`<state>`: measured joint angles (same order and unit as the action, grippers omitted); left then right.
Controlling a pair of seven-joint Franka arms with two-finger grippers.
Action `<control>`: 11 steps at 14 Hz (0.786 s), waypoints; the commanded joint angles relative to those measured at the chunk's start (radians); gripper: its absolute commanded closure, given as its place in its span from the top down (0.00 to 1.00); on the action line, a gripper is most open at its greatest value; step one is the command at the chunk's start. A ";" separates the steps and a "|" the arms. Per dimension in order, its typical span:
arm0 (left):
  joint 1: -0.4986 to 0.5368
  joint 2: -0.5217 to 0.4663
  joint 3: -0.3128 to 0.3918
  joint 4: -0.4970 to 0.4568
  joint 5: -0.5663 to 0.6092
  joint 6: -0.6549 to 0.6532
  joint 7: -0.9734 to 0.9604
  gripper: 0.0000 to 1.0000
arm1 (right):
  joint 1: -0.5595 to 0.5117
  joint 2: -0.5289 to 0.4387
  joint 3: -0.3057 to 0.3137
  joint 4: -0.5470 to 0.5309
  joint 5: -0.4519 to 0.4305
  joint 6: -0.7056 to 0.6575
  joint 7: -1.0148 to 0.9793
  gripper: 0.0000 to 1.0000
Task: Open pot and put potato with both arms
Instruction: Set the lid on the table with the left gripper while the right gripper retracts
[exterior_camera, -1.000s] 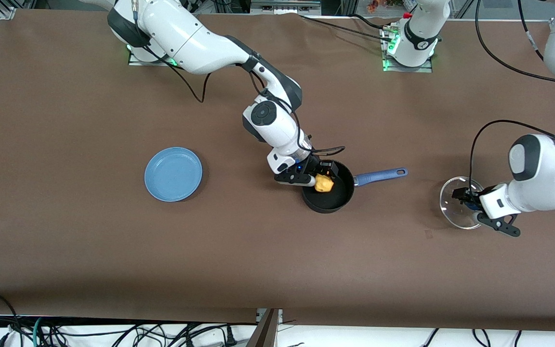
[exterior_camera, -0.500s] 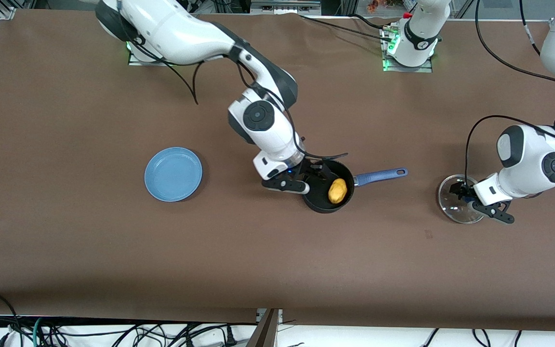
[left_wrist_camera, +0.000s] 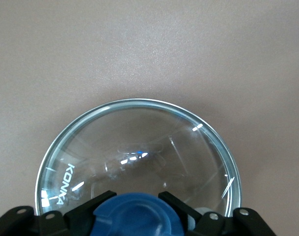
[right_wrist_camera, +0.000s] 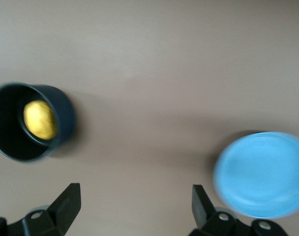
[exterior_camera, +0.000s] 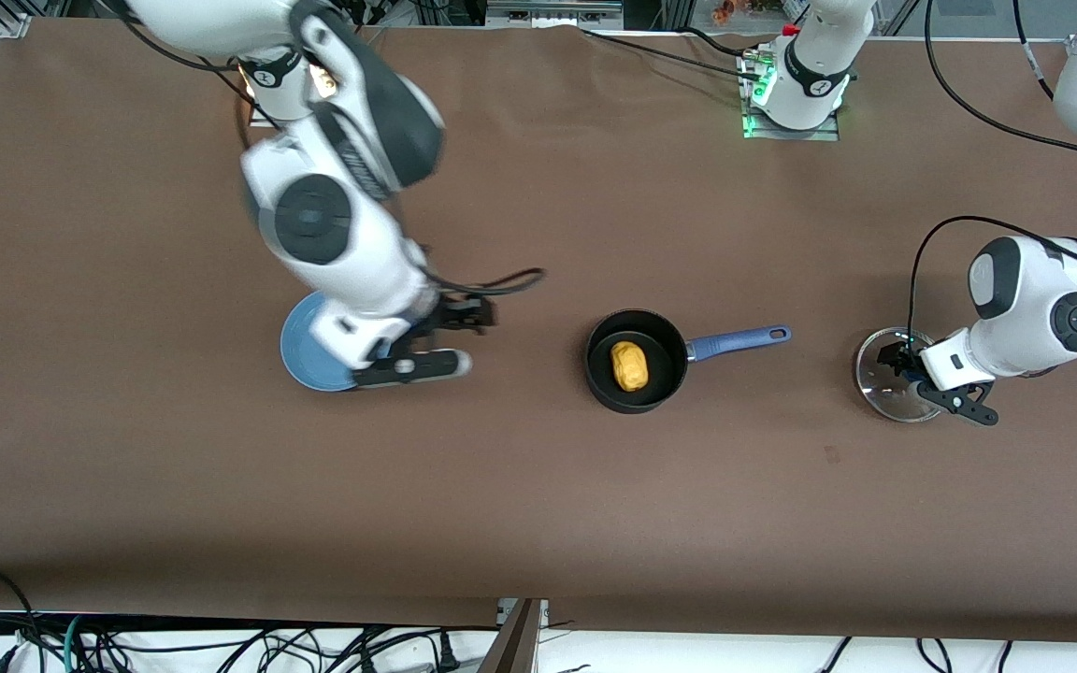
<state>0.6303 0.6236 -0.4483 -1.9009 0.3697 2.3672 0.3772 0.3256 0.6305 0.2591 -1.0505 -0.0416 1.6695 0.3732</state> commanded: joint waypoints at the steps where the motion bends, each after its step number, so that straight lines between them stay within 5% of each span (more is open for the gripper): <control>1: 0.005 -0.038 -0.010 -0.007 0.017 -0.045 -0.003 1.00 | -0.106 -0.188 0.011 -0.178 -0.023 -0.033 -0.151 1.00; 6: 0.005 -0.108 -0.102 0.095 0.005 -0.239 -0.015 1.00 | -0.255 -0.414 -0.023 -0.405 -0.032 -0.034 -0.200 1.00; 11: 0.003 -0.258 -0.263 0.248 0.003 -0.509 -0.098 1.00 | -0.267 -0.535 -0.132 -0.543 -0.032 -0.071 -0.287 1.00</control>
<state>0.6316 0.4411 -0.6699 -1.7018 0.3698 1.9688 0.3172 0.0568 0.1776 0.1485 -1.4952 -0.0688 1.6056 0.0978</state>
